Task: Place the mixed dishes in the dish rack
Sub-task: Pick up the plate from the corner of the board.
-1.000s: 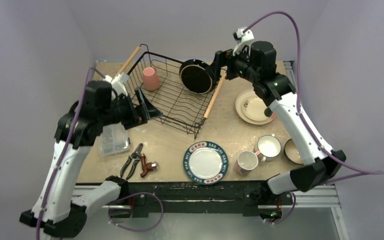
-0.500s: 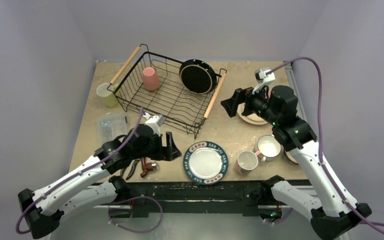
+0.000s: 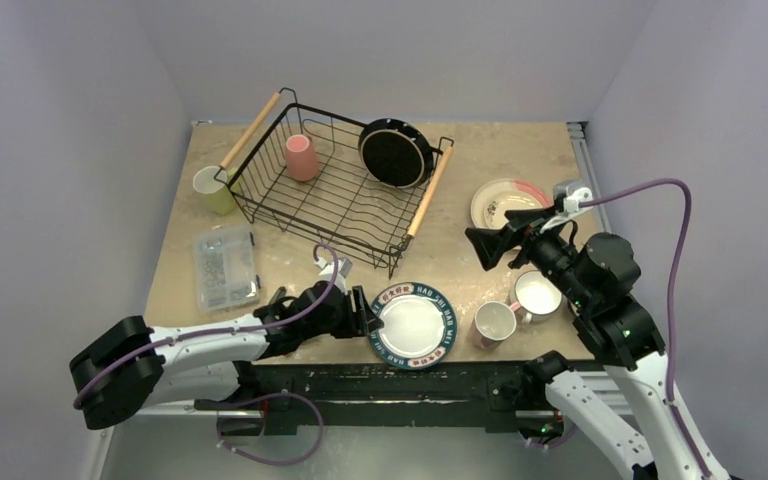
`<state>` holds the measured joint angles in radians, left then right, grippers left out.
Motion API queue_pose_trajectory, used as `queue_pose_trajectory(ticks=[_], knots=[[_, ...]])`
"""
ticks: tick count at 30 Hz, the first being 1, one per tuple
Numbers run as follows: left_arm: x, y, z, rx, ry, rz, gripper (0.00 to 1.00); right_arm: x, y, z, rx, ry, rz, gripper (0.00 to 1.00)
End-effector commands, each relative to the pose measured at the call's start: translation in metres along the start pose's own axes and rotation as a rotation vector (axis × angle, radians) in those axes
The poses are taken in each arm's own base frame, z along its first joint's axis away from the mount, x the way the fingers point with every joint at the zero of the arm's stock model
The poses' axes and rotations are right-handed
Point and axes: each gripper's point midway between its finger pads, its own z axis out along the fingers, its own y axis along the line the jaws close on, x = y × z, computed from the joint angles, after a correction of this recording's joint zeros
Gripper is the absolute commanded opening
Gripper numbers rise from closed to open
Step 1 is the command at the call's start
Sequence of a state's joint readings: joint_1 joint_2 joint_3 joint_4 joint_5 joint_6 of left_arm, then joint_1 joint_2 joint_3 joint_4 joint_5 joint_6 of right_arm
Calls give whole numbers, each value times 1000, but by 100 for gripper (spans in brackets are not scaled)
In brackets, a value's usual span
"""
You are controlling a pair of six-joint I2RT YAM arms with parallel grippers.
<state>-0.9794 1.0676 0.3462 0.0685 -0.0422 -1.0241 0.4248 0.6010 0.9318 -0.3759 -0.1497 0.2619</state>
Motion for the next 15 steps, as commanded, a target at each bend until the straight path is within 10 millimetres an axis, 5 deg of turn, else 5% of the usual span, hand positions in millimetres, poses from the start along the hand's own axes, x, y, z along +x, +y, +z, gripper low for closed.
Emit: queue_pose_trajectory(ticks=[1,15], knots=[[-11,-17,11,63,-80,-77,53,-7,0,-4,7,-27,-4,99],[-5,18,16,-120,-120,-101,42,21,-8,6,16,53,-7,99]])
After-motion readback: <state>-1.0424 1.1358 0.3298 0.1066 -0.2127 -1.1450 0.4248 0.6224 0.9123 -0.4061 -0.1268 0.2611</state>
